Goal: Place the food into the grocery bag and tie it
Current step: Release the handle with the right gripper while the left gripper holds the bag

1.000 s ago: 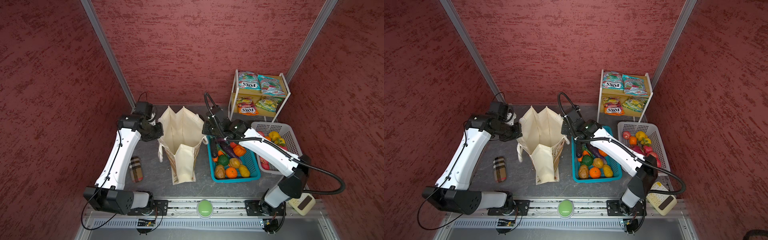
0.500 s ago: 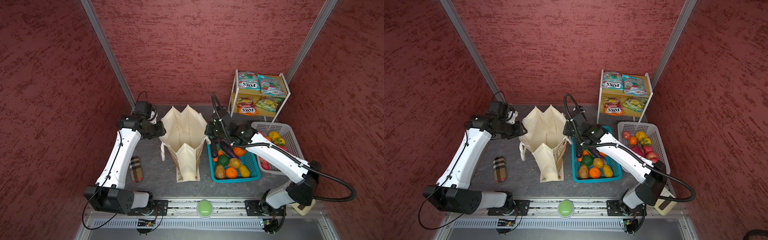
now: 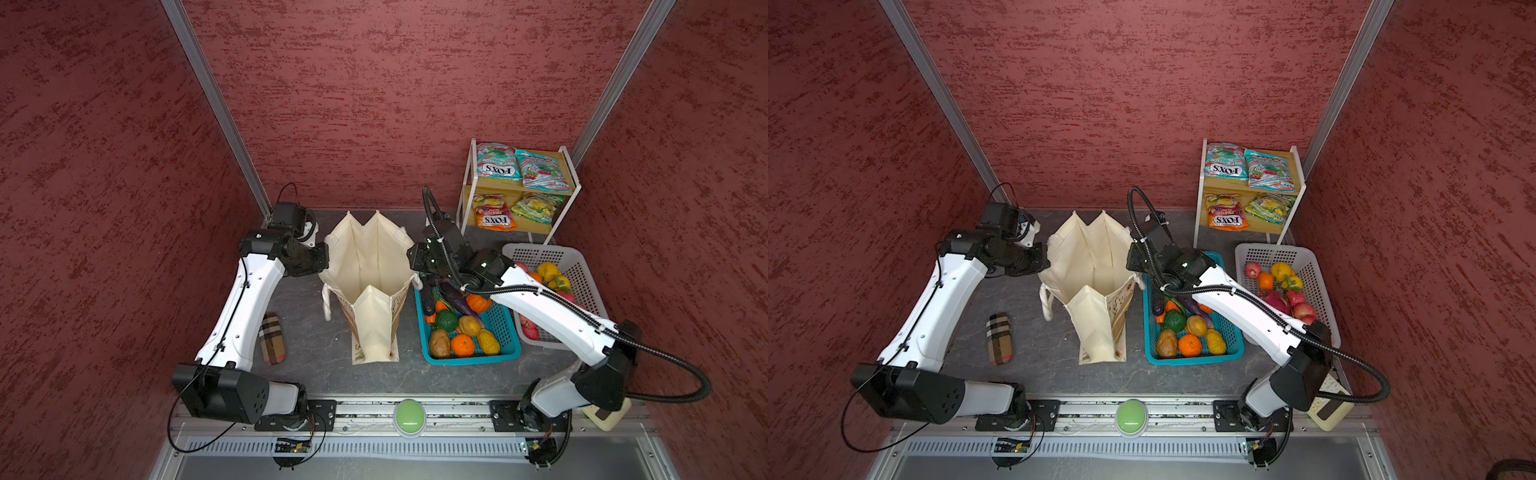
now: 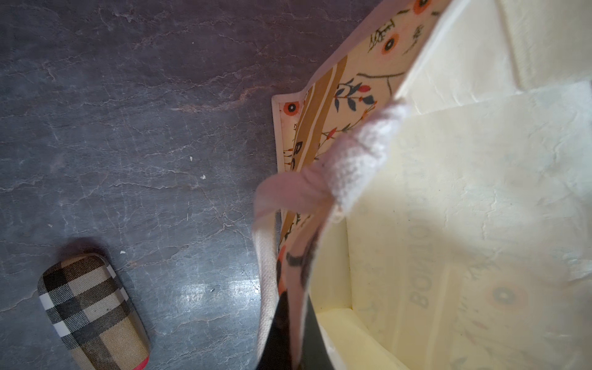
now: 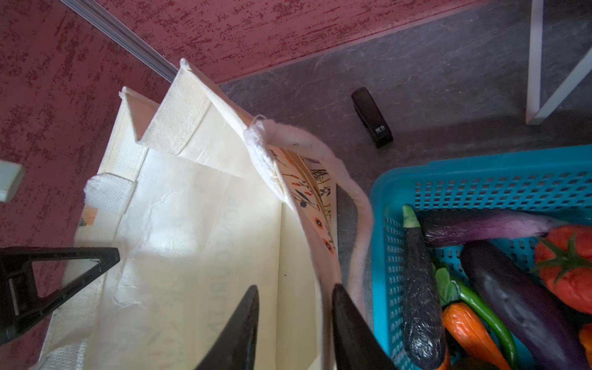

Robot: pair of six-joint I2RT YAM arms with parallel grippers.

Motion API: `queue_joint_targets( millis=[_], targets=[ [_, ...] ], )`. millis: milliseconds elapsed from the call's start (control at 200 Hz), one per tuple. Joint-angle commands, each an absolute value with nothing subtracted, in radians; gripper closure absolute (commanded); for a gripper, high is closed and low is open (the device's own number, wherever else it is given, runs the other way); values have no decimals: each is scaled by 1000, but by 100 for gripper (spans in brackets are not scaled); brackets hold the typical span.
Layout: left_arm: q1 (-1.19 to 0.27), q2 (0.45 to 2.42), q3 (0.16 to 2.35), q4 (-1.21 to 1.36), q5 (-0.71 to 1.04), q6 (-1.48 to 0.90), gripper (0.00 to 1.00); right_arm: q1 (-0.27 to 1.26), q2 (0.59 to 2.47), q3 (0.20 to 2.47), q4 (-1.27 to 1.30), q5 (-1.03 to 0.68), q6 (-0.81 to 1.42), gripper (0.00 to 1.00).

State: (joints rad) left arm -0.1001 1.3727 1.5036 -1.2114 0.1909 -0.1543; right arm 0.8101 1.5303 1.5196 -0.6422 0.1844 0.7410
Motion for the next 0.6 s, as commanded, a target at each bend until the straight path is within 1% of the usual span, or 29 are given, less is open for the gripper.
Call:
queue_joint_targets(
  millis=[0,75,291,431,461,596],
  targets=[
    [-117,1373,1504,-1193,183,-122,100,815,1536,1572,-638,181,732,51],
    [-130,1370,1508,-1191,173,-115,100,815,1525,1583,-632,184,732,43],
    [-159,1379,1525,-1200,150,-108,100,815,1491,1627,-655,223,720,31],
    [-175,1390,1545,-1212,124,-115,100,815,1458,1641,-688,276,697,30],
    [-181,1393,1552,-1217,118,-115,100,815,1419,1639,-695,294,694,30],
    [-199,1414,1572,-1236,81,-115,100,813,1358,1625,-756,374,675,29]
  ],
)
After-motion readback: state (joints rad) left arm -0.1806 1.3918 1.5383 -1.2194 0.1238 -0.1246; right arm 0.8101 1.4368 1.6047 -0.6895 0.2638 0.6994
